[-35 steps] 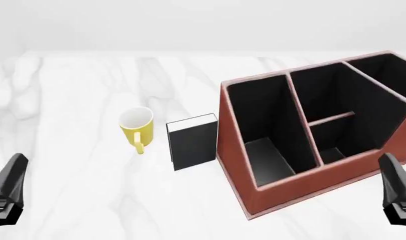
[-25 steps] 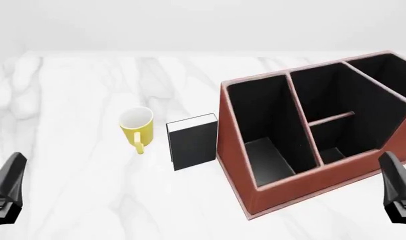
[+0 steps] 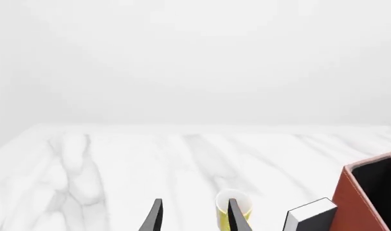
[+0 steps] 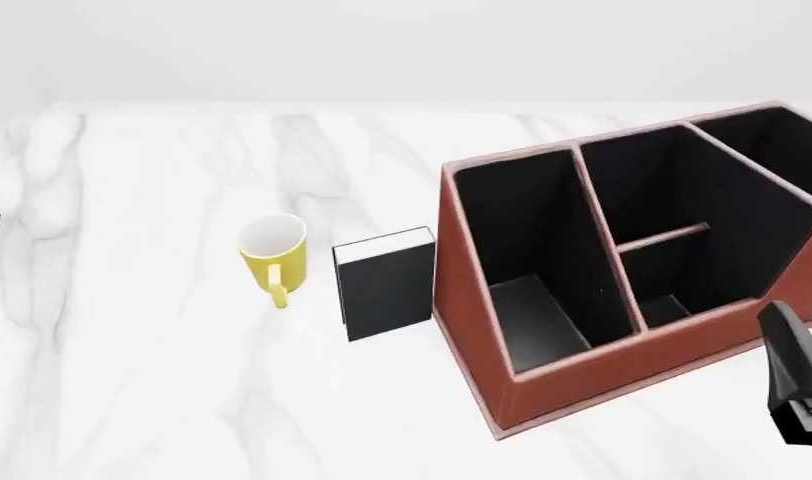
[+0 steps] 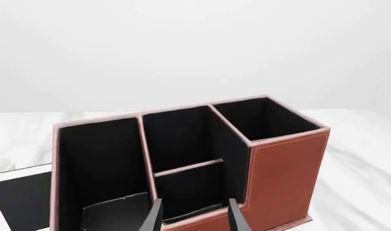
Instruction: Pick up the book and place it in the back compartment of the caddy.
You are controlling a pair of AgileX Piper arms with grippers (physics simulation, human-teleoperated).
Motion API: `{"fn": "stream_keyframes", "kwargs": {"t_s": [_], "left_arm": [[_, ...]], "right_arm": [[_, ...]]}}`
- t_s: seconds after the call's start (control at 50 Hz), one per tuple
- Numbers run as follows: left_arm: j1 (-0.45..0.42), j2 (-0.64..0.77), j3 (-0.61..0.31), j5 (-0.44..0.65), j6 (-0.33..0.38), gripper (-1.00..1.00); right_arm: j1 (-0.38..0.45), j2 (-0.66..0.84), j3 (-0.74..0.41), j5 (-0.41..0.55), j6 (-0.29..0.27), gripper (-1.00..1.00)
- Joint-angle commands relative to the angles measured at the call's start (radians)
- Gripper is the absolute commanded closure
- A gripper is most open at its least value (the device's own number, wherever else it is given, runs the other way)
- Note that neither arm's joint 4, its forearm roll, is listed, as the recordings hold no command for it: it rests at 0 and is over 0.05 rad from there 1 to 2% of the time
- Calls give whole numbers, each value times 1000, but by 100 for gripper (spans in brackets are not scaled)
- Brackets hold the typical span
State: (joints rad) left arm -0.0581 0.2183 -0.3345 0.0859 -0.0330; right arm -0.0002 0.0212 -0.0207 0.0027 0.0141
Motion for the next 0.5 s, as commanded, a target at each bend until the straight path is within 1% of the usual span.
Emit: {"fn": "stream_keyframes", "kwargs": {"t_s": [0.02, 0.04, 0.06, 0.1, 0.12, 0.16, 0.18, 0.2, 0.22, 0.24, 0.26, 0.3, 0.32, 0.36, 0.38, 0.4, 0.42, 0.44, 0.46, 0.5], "left_arm": [[-117, 247, -228, 14, 62, -100], [-129, 273, -258, 19, 80, -100], [-129, 273, -258, 19, 80, -100], [-178, 316, -297, 29, 123, -100], [-192, 344, -332, 38, 146, -100], [-230, 403, -397, 61, 166, -100], [-230, 404, -398, 61, 166, -100], [-249, 453, -457, 88, 184, -100], [-249, 484, -499, 104, 210, -100], [-249, 484, -500, 104, 210, -100], [-249, 507, -533, 120, 218, -100], [-304, 568, -614, 176, 224, -100], [-310, 592, -647, 193, 237, -100], [-388, 642, -721, 241, 247, -100], [-398, 658, -745, 247, 267, -100], [-378, 701, -781, 248, 294, -100], [-383, 729, -810, 259, 276, -100], [-409, 761, -849, 274, 250, -100], [-409, 761, -849, 275, 250, -100], [-385, 806, -888, 266, 266, -100]], "right_arm": [[2, 11, 1, -9, 3, -100], [3, 10, 0, -7, 4, -100], [3, 10, 0, -7, 4, -100], [4, 7, 0, -5, 4, -100], [5, 6, 0, -4, 4, -100], [5, 3, -1, 0, 3, -100], [5, 4, -1, -1, 3, -100], [5, 3, 0, -1, 3, -100], [5, 3, 0, 1, 4, -100], [5, 3, -1, 1, 4, -100], [5, 5, 0, -1, 4, -100], [6, 5, 0, -1, 4, -100], [7, 6, 0, -2, 3, -100], [9, 6, 0, -2, 2, -100], [10, 5, 0, -1, 3, -100], [10, 7, 0, -2, 3, -100], [10, 6, -1, -1, 3, -100], [10, 6, 0, -2, 4, -100], [10, 6, 0, -2, 4, -100], [10, 7, 1, -4, 2, -100]]}}
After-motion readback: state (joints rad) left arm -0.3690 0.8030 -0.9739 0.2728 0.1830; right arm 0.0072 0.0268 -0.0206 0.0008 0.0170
